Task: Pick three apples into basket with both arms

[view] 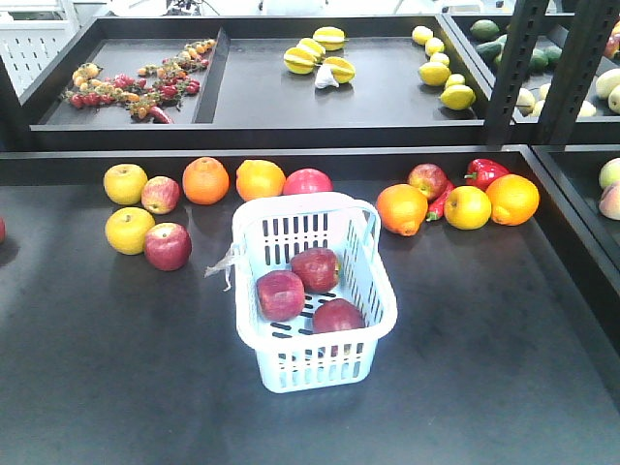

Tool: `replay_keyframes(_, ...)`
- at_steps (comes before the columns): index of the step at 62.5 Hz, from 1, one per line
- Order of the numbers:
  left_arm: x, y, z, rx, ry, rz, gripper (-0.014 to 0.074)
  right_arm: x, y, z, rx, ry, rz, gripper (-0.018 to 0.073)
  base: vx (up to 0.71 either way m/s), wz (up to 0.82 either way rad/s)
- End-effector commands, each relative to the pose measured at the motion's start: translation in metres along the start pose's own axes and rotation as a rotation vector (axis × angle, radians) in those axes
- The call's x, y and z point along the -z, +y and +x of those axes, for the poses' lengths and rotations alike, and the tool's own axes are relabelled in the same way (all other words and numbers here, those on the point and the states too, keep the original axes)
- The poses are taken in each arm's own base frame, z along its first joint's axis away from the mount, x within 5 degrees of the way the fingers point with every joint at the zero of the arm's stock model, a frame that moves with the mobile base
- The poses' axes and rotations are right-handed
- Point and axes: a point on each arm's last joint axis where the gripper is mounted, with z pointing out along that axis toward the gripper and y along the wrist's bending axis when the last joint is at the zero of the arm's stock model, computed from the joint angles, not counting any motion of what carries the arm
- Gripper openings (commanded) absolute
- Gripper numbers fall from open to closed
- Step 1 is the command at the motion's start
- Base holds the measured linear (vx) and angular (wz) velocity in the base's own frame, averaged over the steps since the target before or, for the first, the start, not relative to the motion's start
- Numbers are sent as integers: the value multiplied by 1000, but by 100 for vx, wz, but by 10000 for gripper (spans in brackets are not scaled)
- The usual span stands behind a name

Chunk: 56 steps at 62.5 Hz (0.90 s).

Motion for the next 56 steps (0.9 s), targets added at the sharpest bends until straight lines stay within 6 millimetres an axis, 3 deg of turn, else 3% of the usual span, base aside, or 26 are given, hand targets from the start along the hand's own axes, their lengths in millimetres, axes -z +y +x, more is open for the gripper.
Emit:
replay_keyframes(1,0,-1,-1,4,-66,16,-6,0,0,-3,19,-80,3,-4,0,0)
replay_keyframes(56,0,-1,-1,4,-66,16,-6,0,0,-3,7,-81,2,-4,0,0)
